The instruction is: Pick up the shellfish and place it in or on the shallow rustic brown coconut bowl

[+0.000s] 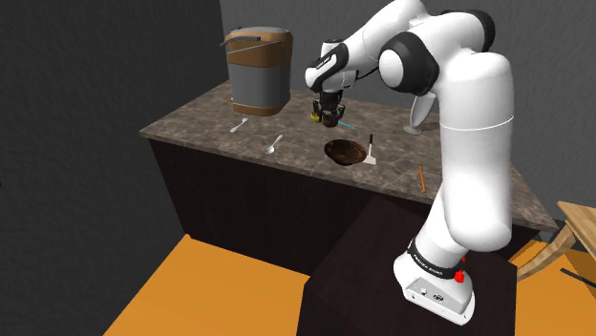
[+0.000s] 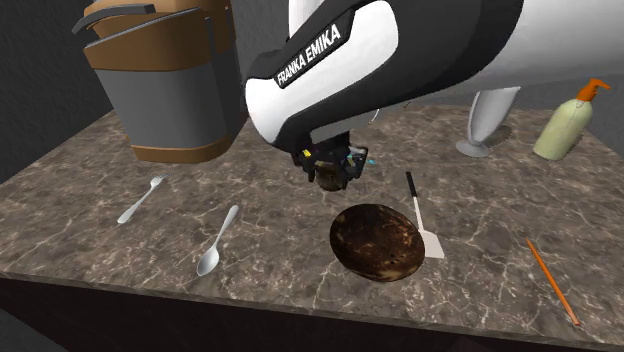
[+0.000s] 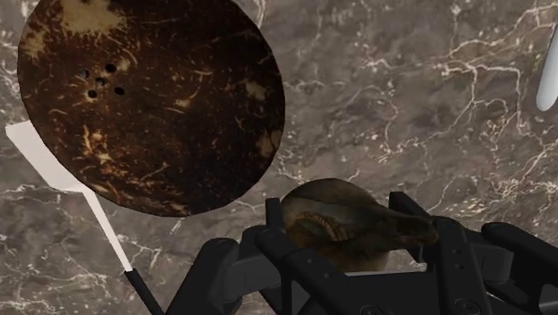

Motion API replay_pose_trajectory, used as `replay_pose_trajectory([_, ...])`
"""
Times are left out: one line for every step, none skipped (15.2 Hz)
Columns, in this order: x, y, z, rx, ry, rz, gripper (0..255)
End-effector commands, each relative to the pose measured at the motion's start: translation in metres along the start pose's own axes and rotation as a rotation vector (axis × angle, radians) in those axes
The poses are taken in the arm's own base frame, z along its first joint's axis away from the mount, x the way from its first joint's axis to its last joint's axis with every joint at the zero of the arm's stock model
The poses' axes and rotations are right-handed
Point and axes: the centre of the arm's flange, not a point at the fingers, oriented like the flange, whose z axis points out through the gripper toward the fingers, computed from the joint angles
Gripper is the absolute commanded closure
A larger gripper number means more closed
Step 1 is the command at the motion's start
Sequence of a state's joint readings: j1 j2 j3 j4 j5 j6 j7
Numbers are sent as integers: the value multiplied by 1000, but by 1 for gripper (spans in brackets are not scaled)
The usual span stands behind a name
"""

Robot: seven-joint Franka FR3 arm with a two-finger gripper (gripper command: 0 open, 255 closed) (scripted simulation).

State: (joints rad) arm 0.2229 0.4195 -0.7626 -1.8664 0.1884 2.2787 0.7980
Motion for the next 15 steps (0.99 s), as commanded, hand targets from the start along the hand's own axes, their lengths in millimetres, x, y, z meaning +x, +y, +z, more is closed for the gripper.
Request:
replay_pose_trajectory([-11,27,-2,1,-2,-2,255])
replay_pose_trajectory([-15,40,-3,1,-2,-2,255])
replay_pose_trajectory([-20,52,-3,1,-2,-2,255])
replay_pose_trajectory([-24,65,-4,1,-2,-2,255])
replay_pose_trajectory([-28,77,-5,1,-2,-2,255])
replay_pose_trajectory([-33,90,-5,1,-2,-2,255])
replay_pose_trajectory([-37,102,-6,1,-2,-2,255])
replay_pose_trajectory([-42,117,-7,1,-3,-2,255])
replay_pose_trajectory([-43,117,-1,1,-2,-2,255])
replay_pose_trajectory([-42,110,-3,1,-3,1,255])
replay_pose_trajectory([-42,110,-3,1,-3,1,0])
replay_pose_trajectory([-26,115,5,36,-35,-142,0])
replay_pose_trajectory([-11,118,15,71,-66,-286,0])
replay_pose_trajectory([5,118,24,107,-98,-430,0])
replay_pose_trajectory([20,116,35,142,-129,-574,0])
